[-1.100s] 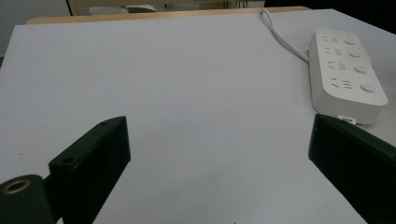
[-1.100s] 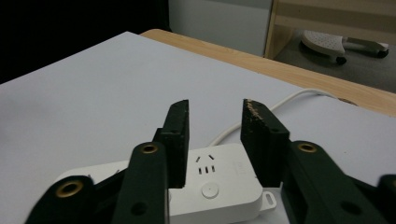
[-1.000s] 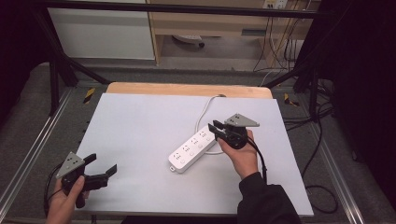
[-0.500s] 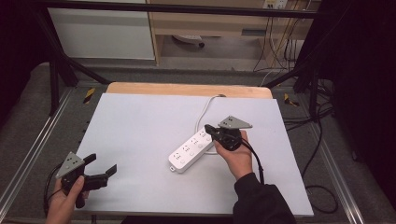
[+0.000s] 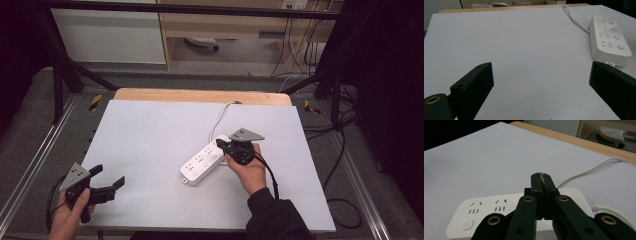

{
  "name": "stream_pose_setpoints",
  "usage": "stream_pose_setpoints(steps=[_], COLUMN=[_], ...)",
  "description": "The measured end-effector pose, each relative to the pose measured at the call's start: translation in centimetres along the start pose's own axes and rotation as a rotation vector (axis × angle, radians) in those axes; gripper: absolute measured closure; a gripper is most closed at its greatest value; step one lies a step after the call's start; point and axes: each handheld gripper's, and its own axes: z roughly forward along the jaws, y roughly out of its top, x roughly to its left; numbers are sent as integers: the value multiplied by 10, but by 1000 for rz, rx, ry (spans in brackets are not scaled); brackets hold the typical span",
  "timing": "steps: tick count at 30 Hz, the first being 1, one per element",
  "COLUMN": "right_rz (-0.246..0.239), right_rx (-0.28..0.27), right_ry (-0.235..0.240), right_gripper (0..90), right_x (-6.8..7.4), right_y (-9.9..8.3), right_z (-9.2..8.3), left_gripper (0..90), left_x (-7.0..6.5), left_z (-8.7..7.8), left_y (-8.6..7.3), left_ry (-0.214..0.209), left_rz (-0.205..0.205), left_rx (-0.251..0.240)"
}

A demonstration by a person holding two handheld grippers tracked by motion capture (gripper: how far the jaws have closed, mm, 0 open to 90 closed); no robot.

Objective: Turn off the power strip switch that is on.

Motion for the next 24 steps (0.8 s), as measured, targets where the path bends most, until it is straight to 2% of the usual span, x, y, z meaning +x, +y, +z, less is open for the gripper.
stream_pose_setpoints(steps=[11,24], right_rz=[5,-10], right_rx=[37,51], right_ry=[-1,-22], right_gripper=[900,900], right_x=[1,4], right_y=[-10,-14], right_z=[6,9], left_gripper=[53,53], left_x=[0,0], left_z=[0,0], left_y=[0,0], left_ry=[1,1], left_rz=[-1,-1], left_rx=[0,0])
